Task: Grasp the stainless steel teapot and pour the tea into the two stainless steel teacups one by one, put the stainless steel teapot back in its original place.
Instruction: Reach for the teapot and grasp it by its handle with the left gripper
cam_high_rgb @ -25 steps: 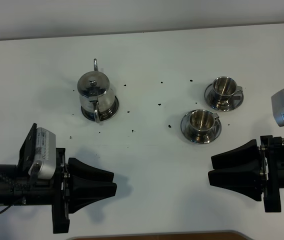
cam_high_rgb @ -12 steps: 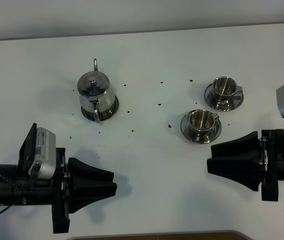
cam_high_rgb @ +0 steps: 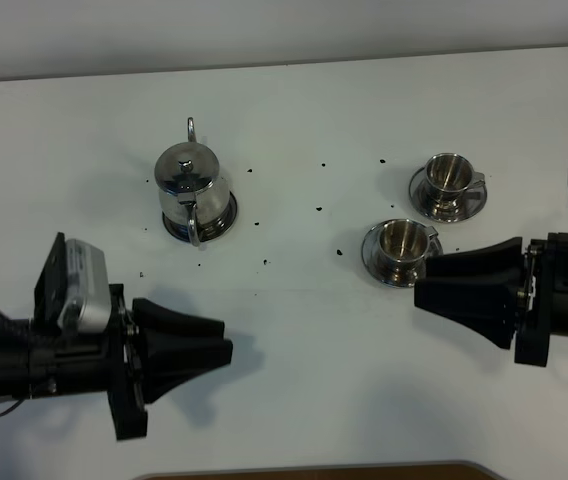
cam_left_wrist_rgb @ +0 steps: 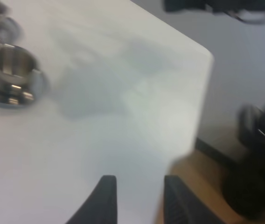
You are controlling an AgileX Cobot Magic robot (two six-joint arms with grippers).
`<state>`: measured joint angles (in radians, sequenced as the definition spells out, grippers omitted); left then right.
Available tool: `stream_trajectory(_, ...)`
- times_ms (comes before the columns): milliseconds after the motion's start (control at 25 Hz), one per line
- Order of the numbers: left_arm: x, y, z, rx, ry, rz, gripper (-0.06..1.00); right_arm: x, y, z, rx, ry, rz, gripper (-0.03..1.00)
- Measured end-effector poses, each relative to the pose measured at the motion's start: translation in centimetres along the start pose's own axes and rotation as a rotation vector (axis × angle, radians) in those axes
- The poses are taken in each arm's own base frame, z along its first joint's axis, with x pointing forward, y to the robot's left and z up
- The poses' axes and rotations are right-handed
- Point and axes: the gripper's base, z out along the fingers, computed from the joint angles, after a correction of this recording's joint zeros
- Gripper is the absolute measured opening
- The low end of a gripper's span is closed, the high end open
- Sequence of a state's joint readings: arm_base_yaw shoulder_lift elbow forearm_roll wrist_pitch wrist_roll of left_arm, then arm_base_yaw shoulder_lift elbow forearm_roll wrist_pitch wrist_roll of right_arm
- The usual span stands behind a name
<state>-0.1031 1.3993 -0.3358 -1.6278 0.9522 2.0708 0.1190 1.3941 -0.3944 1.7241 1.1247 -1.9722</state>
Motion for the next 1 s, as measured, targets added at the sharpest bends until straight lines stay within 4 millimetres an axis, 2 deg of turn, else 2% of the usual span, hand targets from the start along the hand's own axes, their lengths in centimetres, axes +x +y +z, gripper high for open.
stream_trajectory(240, -1.1, 1.6, -0.1, -0.121, -0.005, -0.054, 0.30, -2.6, -0.8, -0.1, 0.091, -0.017, 0.000, 0.42)
stream_trajectory(600, -5.3, 3.7, -0.4, -0.220, -0.001, -0.134, 0.30, -6.5, -1.8, -1.1, 0.303, 0.085, 0.084, 0.42)
stream_trajectory(880, -7.9, 4.8, -1.0, -0.290, 0.054, -0.209, 0.30, -8.4, -0.8, -3.2, 0.494, 0.202, 0.161, 0.42)
stream_trajectory(1000, -8.8, 5.1, -1.3, -0.317, 0.079, -0.250, 0.30, -8.4, 0.0, -4.6, 0.596, 0.250, 0.210, 0.42)
